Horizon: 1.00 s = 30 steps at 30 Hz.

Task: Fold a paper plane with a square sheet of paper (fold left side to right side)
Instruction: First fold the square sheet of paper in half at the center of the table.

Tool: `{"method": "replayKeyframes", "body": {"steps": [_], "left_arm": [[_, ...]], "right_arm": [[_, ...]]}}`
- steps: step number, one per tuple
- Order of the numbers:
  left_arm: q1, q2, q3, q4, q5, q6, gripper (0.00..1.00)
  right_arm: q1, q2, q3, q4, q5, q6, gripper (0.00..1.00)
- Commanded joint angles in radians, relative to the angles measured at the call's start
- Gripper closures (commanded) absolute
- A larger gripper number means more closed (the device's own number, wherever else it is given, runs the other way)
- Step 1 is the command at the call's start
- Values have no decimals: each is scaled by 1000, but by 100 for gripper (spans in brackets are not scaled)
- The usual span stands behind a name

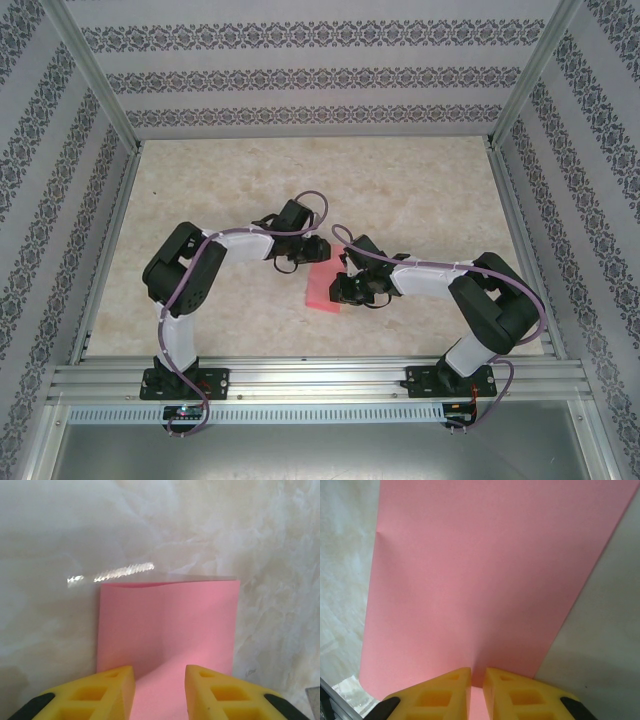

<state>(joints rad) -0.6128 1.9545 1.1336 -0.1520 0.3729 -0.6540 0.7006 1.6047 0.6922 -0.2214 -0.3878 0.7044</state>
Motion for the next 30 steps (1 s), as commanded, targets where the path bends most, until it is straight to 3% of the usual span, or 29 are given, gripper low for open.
{"method": "replayKeyframes", "body": {"steps": [1,22,30], "left_arm": [[44,42,34,14,-81,34,65],[45,107,133,46,-25,9,60],[106,-29,31,39,-55,23,61]], "right_arm": [[11,60,-48,-153,95,-26,81],[12,63,-49,-150,98,-23,81],[9,57,-51,-158,95,-34,81]]}}
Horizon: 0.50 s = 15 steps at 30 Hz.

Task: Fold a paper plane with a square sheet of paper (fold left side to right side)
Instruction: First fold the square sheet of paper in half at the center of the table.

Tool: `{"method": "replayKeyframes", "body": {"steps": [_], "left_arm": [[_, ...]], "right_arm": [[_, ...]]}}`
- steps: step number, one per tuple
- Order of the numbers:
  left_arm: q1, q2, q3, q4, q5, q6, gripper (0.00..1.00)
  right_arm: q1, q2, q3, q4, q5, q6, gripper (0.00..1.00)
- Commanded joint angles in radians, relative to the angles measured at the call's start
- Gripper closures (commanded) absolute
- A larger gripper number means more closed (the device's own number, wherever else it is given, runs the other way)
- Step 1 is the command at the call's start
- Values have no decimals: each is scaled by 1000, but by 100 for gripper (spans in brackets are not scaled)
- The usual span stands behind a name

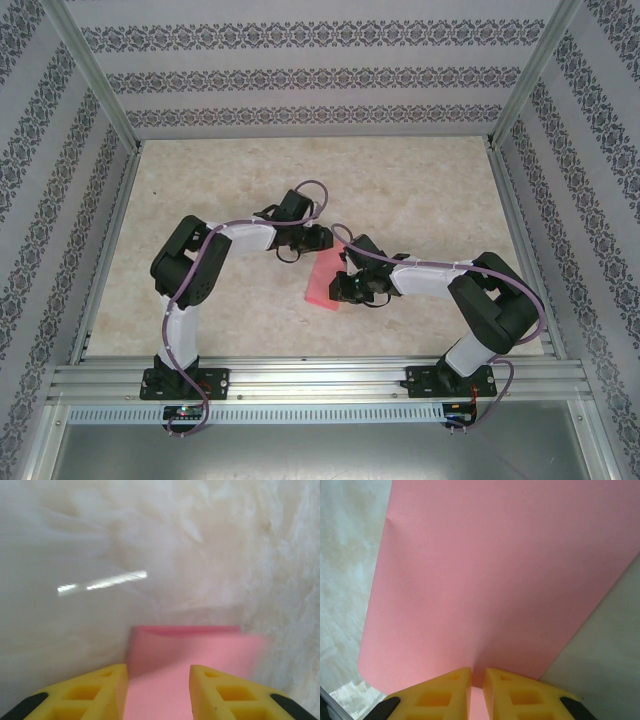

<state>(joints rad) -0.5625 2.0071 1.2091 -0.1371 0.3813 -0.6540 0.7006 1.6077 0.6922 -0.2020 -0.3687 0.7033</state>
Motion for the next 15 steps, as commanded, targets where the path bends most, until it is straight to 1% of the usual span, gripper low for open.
{"method": "replayKeyframes", "body": {"steps": [1,4,6,8,11,15], "left_arm": [[71,-107,-68,24,-65,28,61],[104,-177,-128,24,-60,43,61],[109,-210,-155,29,-50,57,62],[108,-230,-181,56,-7,54,63],[95,-228,-208,134,73,29,64],[53,-181,-181,171,121,2,65]], "right_arm": [[7,54,-51,-178,74,-38,81],[6,58,-43,-193,74,-51,81],[7,55,-41,-193,73,-53,81],[6,54,-39,-194,73,-53,81],[5,59,-36,-195,74,-54,81],[6,66,-33,-198,74,-54,81]]}}
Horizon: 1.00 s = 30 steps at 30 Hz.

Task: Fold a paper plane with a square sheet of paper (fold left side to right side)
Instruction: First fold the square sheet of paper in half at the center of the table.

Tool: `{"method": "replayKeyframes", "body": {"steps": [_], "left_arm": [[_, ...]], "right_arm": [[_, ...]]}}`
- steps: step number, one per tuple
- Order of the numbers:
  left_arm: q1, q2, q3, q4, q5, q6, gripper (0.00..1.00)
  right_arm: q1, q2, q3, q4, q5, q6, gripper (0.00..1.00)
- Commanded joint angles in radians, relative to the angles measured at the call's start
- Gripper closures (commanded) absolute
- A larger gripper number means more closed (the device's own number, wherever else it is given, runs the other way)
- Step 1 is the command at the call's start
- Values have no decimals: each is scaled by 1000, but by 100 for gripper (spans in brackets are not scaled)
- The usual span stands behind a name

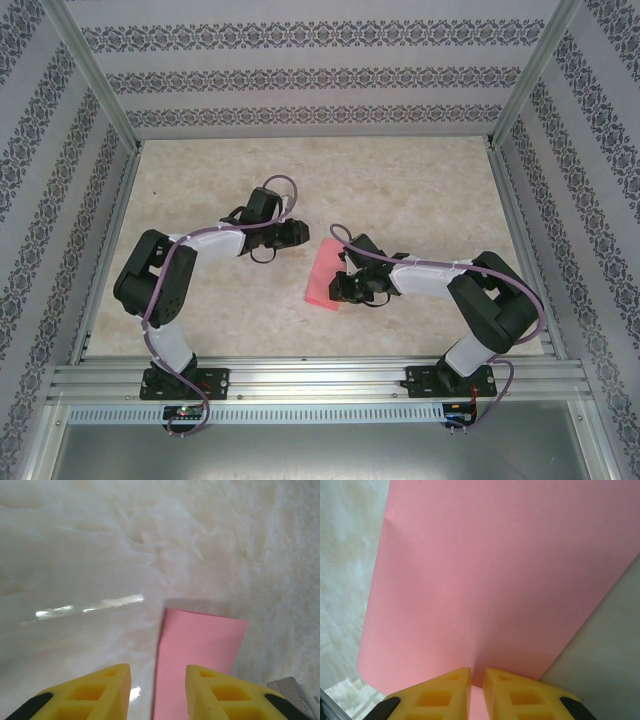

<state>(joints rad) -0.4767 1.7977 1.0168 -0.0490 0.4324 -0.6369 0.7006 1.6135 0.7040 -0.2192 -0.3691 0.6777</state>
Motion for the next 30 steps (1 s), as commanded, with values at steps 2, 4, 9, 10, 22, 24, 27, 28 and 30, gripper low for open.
{"method": "replayKeyframes", "body": {"steps": [2,4,9,10,22,24,27,28,30], "left_arm": [[-49,60,35,93,82,-25,65],[-67,91,57,95,87,-32,66],[-101,154,105,97,92,-38,65],[-104,167,114,96,91,-38,66],[-120,279,215,50,16,-18,66],[-119,289,218,46,-6,-15,66],[-113,300,217,45,-23,-14,66],[-110,301,215,43,-29,-12,66],[-101,300,213,40,-38,-9,66]], "right_arm": [[5,59,-44,-184,76,-29,81],[6,58,-43,-186,79,-30,81],[7,62,-40,-190,80,-30,81],[7,63,-38,-190,79,-30,81],[13,69,-28,-207,87,-30,81],[14,68,-28,-210,88,-30,81],[13,66,-30,-212,91,-30,81],[14,66,-31,-212,90,-30,81],[13,66,-32,-213,90,-30,81]]}}
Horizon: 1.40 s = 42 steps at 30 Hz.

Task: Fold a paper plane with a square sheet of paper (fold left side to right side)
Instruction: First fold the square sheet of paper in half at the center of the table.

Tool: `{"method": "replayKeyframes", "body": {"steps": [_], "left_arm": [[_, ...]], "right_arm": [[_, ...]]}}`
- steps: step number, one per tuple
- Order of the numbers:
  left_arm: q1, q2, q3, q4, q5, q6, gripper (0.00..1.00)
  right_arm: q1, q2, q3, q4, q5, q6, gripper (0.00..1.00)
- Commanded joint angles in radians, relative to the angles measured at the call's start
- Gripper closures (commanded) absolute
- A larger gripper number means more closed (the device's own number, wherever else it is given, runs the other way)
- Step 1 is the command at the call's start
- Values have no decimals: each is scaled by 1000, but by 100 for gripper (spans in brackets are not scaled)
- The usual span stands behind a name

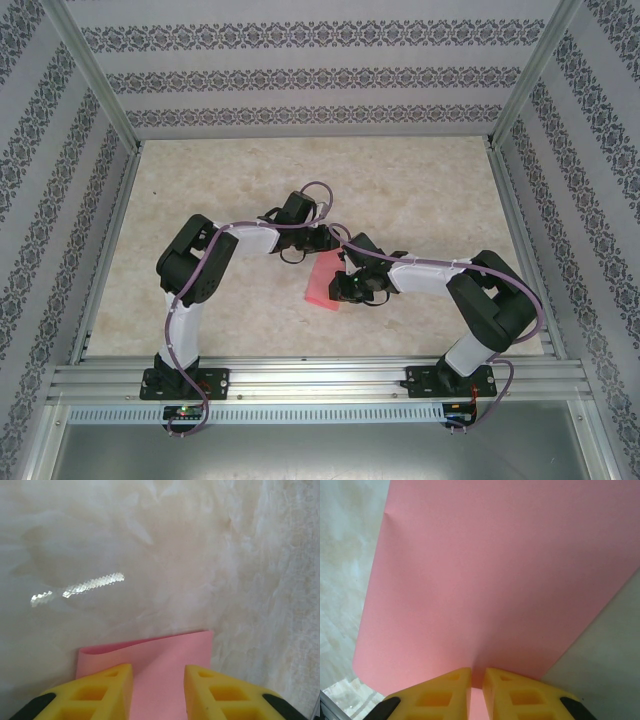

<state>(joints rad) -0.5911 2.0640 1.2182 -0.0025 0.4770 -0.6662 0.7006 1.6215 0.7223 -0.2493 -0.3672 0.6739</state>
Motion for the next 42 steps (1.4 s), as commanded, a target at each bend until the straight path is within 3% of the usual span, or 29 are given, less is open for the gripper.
{"method": "replayKeyframes", "body": {"steps": [1,25,30,36,42], "left_arm": [[18,34,13,-7,-83,24,66],[121,110,210,-127,-80,80,63],[137,4,174,-151,-87,109,61],[157,-232,13,-159,-121,131,59],[149,-477,-220,-130,-102,97,59]], "right_arm": [[13,58,-52,-182,88,-27,81],[19,54,-58,-168,82,-16,81],[20,37,-55,-136,71,-12,81],[15,-60,-19,-119,82,-39,79],[-13,-198,26,-168,97,-70,67]]}}
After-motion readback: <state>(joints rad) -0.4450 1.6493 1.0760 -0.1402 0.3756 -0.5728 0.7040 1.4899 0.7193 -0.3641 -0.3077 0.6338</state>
